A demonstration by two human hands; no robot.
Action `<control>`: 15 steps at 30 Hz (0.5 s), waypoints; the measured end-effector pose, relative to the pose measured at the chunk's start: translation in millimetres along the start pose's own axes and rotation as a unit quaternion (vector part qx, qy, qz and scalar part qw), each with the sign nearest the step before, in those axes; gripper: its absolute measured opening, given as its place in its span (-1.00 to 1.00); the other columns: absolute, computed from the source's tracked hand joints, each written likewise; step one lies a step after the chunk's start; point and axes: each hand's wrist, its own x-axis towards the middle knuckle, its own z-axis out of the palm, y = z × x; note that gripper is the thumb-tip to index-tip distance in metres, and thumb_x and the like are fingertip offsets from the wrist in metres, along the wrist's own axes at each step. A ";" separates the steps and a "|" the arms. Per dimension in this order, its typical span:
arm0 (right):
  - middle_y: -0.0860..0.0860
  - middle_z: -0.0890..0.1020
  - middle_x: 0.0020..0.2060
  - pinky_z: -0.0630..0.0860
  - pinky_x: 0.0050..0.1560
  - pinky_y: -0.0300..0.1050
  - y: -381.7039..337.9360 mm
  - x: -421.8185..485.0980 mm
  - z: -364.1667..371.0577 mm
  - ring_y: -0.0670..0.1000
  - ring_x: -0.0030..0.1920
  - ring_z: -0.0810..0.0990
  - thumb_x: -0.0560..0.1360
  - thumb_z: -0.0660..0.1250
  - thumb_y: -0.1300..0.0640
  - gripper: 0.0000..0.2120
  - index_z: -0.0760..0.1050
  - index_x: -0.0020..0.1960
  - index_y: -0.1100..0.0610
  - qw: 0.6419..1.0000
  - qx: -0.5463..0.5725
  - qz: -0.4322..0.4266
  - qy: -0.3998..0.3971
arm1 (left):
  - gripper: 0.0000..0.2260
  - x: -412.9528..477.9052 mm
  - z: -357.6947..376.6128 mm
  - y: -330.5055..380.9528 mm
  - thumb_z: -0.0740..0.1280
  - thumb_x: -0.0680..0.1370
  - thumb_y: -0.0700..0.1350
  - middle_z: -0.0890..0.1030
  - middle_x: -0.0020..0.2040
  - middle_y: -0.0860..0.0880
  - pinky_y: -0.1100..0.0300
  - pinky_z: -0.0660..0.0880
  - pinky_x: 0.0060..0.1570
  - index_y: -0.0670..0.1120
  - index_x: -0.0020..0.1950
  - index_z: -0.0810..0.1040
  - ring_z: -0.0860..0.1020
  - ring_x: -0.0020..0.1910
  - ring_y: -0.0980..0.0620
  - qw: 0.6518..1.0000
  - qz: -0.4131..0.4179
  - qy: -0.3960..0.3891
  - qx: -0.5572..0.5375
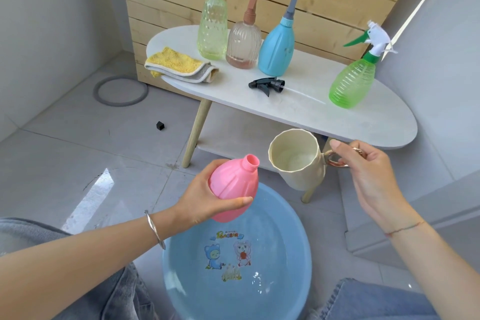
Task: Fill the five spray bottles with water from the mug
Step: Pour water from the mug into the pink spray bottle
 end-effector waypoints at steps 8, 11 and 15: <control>-0.18 0.31 -0.63 0.33 -0.26 -0.33 -16.5 -8.9 1.5 -0.12 -0.42 0.45 0.43 0.41 0.26 -0.53 0.30 -0.55 0.02 0.997 -0.022 -0.068 0.002 | -0.24 -0.3 5.1 -4.7 0.61 0.10 0.17 0.61 0.09 0.15 0.33 0.55 -0.08 0.13 0.26 0.46 0.60 0.05 0.19 1.000 0.001 -0.024 0.012; -0.18 0.28 -0.65 0.37 -0.31 -0.44 -19.0 -11.0 2.4 -0.14 -0.44 0.51 0.44 0.40 0.32 -0.56 0.27 -0.50 0.07 0.996 -0.031 -0.087 -0.004 | -0.23 -0.8 5.6 -6.9 0.60 0.08 0.18 0.62 0.10 0.11 0.29 0.56 -0.04 0.12 0.25 0.47 0.61 0.06 0.16 1.000 -0.004 -0.025 0.017; 0.12 0.23 -0.54 0.40 -0.27 -0.36 -24.1 -12.1 5.2 0.12 -0.25 0.45 0.32 0.54 0.00 -0.53 0.28 -0.50 0.06 0.994 -0.039 -0.103 -0.026 | -0.24 -1.2 6.0 -9.9 0.61 0.08 0.18 0.62 0.10 0.11 0.23 0.59 0.00 0.14 0.24 0.48 0.61 0.06 0.13 0.999 -0.011 -0.031 0.023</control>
